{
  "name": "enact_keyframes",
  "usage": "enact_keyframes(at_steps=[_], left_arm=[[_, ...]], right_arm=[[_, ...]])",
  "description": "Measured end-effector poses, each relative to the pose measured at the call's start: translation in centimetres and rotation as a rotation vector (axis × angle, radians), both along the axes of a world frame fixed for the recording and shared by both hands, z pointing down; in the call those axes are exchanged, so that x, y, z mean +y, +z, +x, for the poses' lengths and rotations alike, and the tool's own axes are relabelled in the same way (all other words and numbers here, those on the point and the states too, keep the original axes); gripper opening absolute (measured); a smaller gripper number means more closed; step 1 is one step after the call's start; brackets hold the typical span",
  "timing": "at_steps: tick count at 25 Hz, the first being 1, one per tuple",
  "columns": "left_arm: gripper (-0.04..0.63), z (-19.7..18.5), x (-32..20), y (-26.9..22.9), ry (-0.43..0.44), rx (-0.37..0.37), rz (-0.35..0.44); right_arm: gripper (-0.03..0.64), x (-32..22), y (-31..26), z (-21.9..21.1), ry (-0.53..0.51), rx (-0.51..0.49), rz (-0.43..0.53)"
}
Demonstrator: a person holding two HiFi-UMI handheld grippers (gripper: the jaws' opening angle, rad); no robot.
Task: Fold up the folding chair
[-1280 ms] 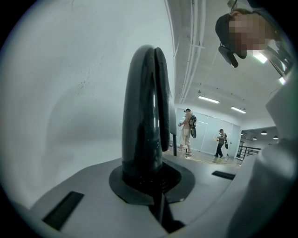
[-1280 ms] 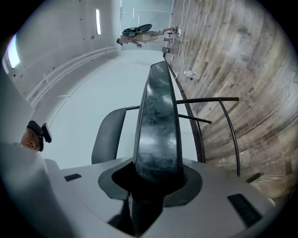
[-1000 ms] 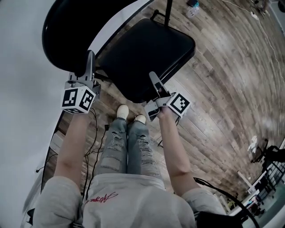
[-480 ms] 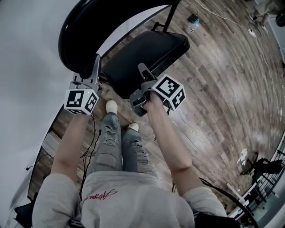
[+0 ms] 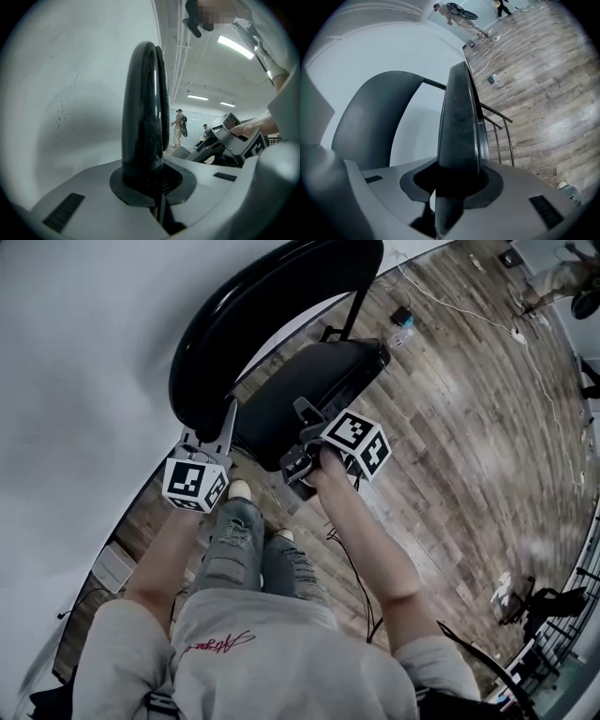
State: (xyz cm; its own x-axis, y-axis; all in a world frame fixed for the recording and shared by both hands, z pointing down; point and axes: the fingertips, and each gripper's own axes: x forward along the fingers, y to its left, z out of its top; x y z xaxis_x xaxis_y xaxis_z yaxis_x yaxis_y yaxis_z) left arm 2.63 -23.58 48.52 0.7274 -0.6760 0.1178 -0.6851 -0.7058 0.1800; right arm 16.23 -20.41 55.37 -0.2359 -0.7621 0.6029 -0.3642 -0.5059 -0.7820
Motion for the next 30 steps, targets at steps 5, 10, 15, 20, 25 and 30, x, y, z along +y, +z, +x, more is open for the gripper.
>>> enact_keyframes(at_steps=[5,10,15,20,25,30], left_arm=[[0.017,-0.5,-3.4,-0.3,0.014,-0.002,-0.016],[0.017,-1.0,-4.9,-0.3,0.004,0.002,-0.041],[0.017,-2.1,-6.7,-0.3,-0.015,0.032,-0.050],[0.017,-3.2,-7.5,0.3,-0.023,0.043,-0.061],[0.017,-4.4,-8.5,1.1,-0.062,0.059,-0.080],[0.017,-5.2,-9.3,1.7,-0.083,0.078,-0.106]], right_arm=[[0.133,-2.4,-0.2,-0.5,0.044,-0.003,-0.024],[0.133,-3.6,-0.4,-0.9,0.048,-0.004,-0.047],[0.133,-5.4,-0.6,-1.7,0.042,0.005,-0.053],[0.133,-5.9,-0.4,-2.8,0.052,0.012,-0.059],[0.133,-6.5,0.0,-3.7,0.054,0.021,-0.066],[0.133,-7.6,0.2,-4.3,0.040,0.024,-0.072]])
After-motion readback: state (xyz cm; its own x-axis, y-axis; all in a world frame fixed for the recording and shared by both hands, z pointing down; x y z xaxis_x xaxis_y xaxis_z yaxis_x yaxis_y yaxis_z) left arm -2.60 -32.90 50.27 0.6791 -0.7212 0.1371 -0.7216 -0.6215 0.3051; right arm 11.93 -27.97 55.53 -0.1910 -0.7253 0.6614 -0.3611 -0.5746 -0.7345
